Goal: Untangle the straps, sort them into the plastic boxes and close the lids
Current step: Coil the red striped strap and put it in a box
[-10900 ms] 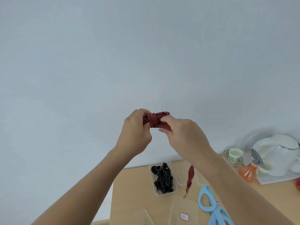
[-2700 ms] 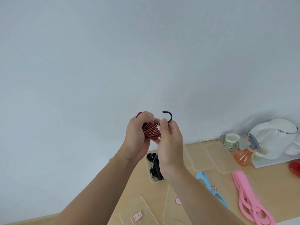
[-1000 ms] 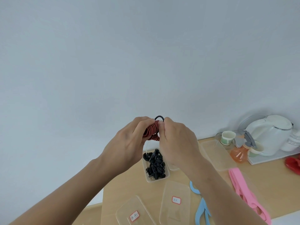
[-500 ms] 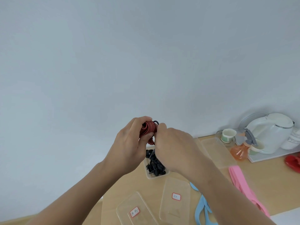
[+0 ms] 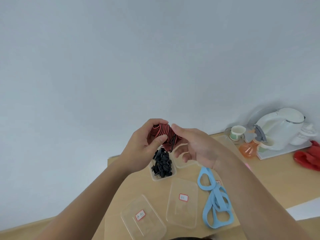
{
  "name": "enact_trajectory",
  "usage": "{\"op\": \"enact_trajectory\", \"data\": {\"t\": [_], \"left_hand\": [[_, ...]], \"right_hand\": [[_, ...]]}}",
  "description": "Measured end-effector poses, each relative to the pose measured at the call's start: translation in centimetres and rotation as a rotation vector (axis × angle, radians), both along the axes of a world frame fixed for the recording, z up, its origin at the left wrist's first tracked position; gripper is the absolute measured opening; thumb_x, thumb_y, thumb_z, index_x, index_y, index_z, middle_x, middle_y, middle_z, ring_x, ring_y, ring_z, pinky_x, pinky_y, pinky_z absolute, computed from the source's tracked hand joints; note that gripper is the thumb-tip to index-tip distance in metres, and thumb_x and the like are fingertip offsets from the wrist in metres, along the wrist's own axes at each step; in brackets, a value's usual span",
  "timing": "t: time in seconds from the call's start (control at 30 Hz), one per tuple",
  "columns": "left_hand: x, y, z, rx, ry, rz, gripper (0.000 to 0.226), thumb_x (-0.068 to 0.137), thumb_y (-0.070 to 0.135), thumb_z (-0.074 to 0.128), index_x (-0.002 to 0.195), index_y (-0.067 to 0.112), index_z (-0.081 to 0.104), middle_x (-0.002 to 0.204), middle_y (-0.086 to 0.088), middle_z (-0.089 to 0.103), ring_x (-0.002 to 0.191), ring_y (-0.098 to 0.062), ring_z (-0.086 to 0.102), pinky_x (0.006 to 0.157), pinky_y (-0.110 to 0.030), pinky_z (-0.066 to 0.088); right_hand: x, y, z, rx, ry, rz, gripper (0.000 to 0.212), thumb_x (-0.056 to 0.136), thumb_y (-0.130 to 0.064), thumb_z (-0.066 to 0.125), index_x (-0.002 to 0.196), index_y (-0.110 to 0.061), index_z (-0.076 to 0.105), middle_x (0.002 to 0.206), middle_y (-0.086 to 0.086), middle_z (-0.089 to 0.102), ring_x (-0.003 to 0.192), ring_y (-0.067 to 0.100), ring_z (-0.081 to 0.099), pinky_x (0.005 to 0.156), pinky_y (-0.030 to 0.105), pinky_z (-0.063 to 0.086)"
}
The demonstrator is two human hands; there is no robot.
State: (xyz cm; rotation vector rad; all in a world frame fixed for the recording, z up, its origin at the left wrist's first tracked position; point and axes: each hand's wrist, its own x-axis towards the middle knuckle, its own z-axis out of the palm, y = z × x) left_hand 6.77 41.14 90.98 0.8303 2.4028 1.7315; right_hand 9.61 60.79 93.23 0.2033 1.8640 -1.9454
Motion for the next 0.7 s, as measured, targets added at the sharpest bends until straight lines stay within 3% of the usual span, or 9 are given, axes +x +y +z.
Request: {"op": "enact_trajectory", "data": {"t": [0.07,0.17,0.23,0.3,0.43,0.57,0.63,0.7], "left_hand": [[-0.4,0.6,-0.7,0.005,-0.026,-0.017,0.03,0.097,0.024,0.059,0.127,0.028,0.057,0.082,0.005,0.059,0.072,-0.026,0.056,0.068,-0.04,0.051],[-0.9,1.8,-1.8,0.008,-0.044,-0.021,0.03,0.096,0.021,0.059,0.126,0.028,0.058,0.087,0.011,0.063,0.075,-0.017,0.06,0.07,-0.031,0.052],[-1.6,2.6,-2.6,0.006,-0.077,-0.026,0.031,0.096,0.02,0.061,0.126,0.029,0.059,0.093,0.005,0.066,0.079,-0.023,0.063,0.072,-0.035,0.055],[-2.5,3.6,-3.6,0.007,-0.156,-0.023,0.031,0.098,0.021,0.063,0.128,0.028,0.06,0.099,0.001,0.068,0.084,-0.027,0.067,0.079,-0.04,0.059],[-4.5,5.8,-6.5,0.018,-0.378,0.108,0.036,0.1,0.026,0.065,0.135,0.026,0.059,0.113,0.002,0.07,0.086,-0.017,0.075,0.092,-0.04,0.059],[-6.8,7.5,-10.3,0.013,-0.569,0.185,0.031,0.098,0.018,0.067,0.129,0.015,0.063,0.12,-0.007,0.069,0.091,-0.025,0.075,0.087,-0.029,0.06],[-7.9,8.2,-12.3,-0.023,-0.623,0.218,0.028,0.098,0.013,0.065,0.126,0.011,0.065,0.118,-0.011,0.071,0.087,-0.025,0.074,0.08,-0.023,0.06],[-9.0,9.1,-14.2,-0.064,-0.661,0.246,0.023,0.099,0.01,0.063,0.121,0.012,0.067,0.114,-0.011,0.073,0.083,-0.022,0.072,0.081,-0.027,0.061]], "right_hand": [[-0.2,0.3,-1.3,-0.115,-0.021,-0.053,0.042,0.093,-0.048,0.063,0.102,-0.008,0.073,0.086,0.012,0.067,0.064,0.018,0.057,0.05,0.025,0.043],[-0.9,1.1,-2.7,-0.217,-0.046,-0.107,0.039,0.087,-0.039,0.067,0.104,-0.005,0.07,0.081,0.008,0.064,0.061,0.013,0.053,0.054,0.024,0.042],[-1.6,2.0,-3.7,-0.218,-0.055,-0.13,0.036,0.087,-0.037,0.067,0.104,-0.004,0.069,0.08,0.006,0.064,0.061,0.011,0.054,0.057,0.023,0.043],[-2.5,3.0,-4.8,-0.131,-0.053,-0.142,0.031,0.095,-0.034,0.064,0.103,-0.004,0.071,0.081,0.007,0.066,0.063,0.012,0.056,0.058,0.023,0.046],[-4.3,5.1,-7.3,0.097,-0.065,-0.203,0.033,0.098,-0.037,0.064,0.107,-0.006,0.073,0.084,0.004,0.072,0.069,0.014,0.061,0.06,0.023,0.049],[-5.6,6.4,-11.2,0.332,-0.017,-0.139,0.01,0.093,-0.031,0.071,0.103,-0.03,0.074,0.088,-0.004,0.075,0.079,0.012,0.066,0.07,0.027,0.057],[-6.2,6.3,-13.6,0.495,0.023,-0.094,0.019,0.085,-0.033,0.078,0.101,-0.036,0.069,0.092,-0.01,0.074,0.082,0.008,0.068,0.079,0.032,0.059],[-6.9,6.0,-15.8,0.606,0.033,-0.09,0.044,0.08,-0.039,0.079,0.119,-0.031,0.06,0.095,-0.01,0.071,0.085,0.009,0.069,0.072,0.031,0.058]]}}
